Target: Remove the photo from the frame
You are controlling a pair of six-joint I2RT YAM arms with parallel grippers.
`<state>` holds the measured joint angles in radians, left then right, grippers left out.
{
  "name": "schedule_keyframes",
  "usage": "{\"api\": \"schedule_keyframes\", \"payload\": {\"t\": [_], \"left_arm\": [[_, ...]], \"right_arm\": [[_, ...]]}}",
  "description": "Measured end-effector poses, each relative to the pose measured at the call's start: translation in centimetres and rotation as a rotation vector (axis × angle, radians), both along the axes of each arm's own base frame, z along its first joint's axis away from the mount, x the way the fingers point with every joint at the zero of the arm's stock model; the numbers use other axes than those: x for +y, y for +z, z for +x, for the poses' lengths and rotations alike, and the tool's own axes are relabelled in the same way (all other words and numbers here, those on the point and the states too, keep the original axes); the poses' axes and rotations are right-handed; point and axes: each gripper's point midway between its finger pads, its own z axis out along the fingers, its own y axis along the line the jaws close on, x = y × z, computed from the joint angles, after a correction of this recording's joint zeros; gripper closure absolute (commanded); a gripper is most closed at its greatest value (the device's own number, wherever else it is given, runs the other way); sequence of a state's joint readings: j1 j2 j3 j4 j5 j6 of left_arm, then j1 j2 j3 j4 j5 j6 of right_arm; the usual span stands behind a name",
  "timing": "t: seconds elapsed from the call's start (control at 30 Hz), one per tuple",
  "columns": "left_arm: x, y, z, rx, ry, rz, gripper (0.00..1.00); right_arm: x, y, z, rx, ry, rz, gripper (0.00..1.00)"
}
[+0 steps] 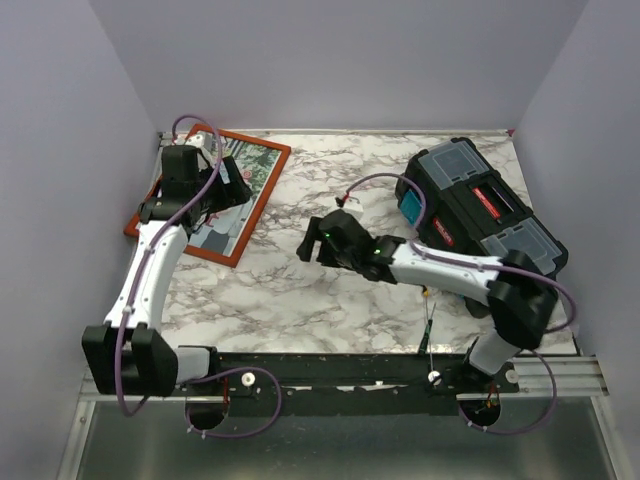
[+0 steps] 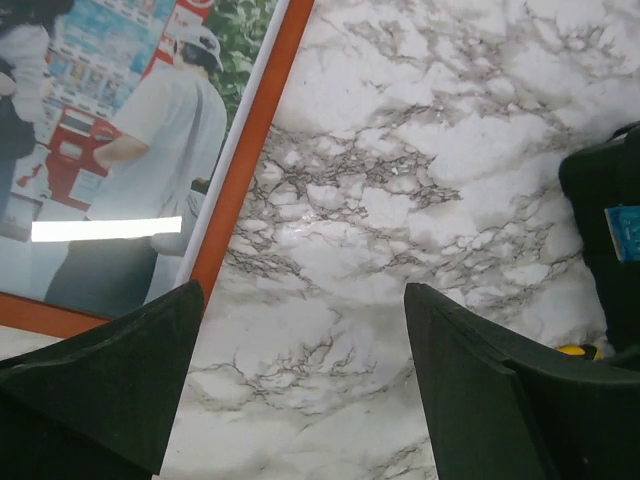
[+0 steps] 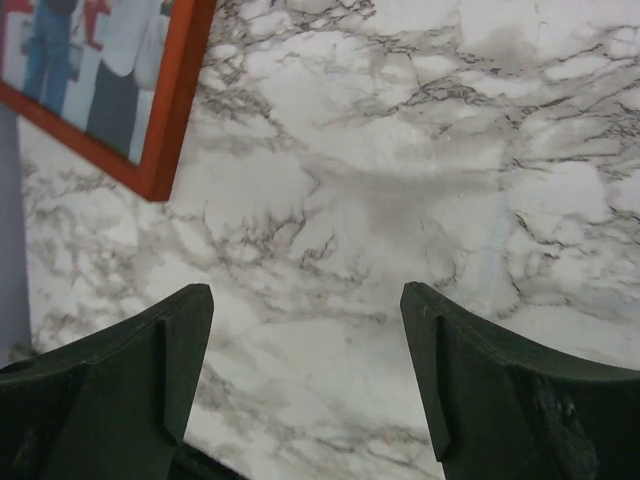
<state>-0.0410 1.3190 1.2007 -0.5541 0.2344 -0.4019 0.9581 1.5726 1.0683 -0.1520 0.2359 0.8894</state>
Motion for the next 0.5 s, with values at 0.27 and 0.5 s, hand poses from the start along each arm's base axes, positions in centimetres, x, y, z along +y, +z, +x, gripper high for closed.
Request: {"api": "schedule_keyframes", "payload": {"t": [0.27,0.5], "left_arm": [[3.6,6.6,-3.0,-0.288,0.159,0.075,0.12],[5.8,8.3,-3.8,-0.376,0.254,0.115,0.12]], "right_arm": [[9.5,-3.2,5.6,-0.046,-0.187,-0.026,0.13],[15.0,-6.5,8.3,-0.086,-0.251,-0.050,0.11]]}}
